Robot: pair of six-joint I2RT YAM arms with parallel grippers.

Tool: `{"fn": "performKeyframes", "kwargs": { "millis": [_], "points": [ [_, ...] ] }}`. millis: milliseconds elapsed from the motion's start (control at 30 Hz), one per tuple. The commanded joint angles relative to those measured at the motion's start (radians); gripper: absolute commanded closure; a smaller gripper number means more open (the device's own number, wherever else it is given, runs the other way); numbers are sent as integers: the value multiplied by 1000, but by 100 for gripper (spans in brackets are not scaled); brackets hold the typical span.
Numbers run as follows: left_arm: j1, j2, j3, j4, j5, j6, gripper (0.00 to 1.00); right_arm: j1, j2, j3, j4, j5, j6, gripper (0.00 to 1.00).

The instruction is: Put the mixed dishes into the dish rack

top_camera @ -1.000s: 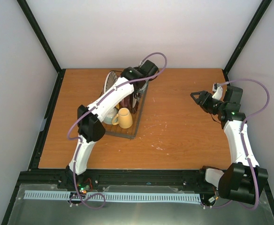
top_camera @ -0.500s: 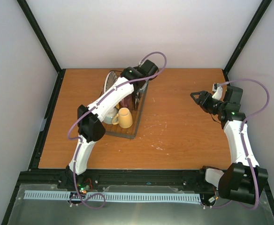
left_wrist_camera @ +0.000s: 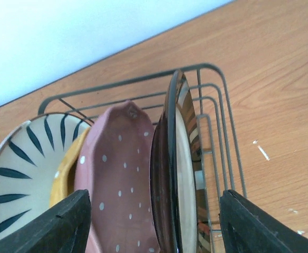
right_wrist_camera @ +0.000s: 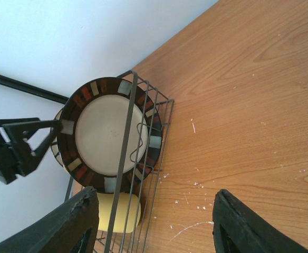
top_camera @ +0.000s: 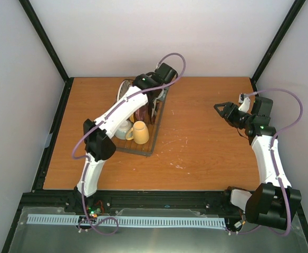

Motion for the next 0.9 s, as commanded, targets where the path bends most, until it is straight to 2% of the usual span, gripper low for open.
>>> {"fn": "performKeyframes", "kwargs": {
  "millis": [0,100,200,300,467,733,867],
  "points": [
    [-7,-132,11,81,35,1,32,-2,-6,18,-1,0,-11,41],
    [-7,-227,-21,147,80,-27,26,-2,-13,18,-2,10,-7,41],
    [-7,-413,-174,307,153,-41,20,-4,-29,21,-2,32,-11,41],
    [-5,-636,-412,553,221,-28,1,-4,-44,35,-29,62,-41,40],
    [-3,-931,-695,844,245,26,0,-5,-51,67,-111,111,-130,40],
    [-4,-1214,-1053,1112,100,201,0,-6,-82,26,-84,134,-128,39],
    [-3,-1313,-1239,1159,94,244,0,-5,-107,5,-77,177,-123,39]
  ]
}}
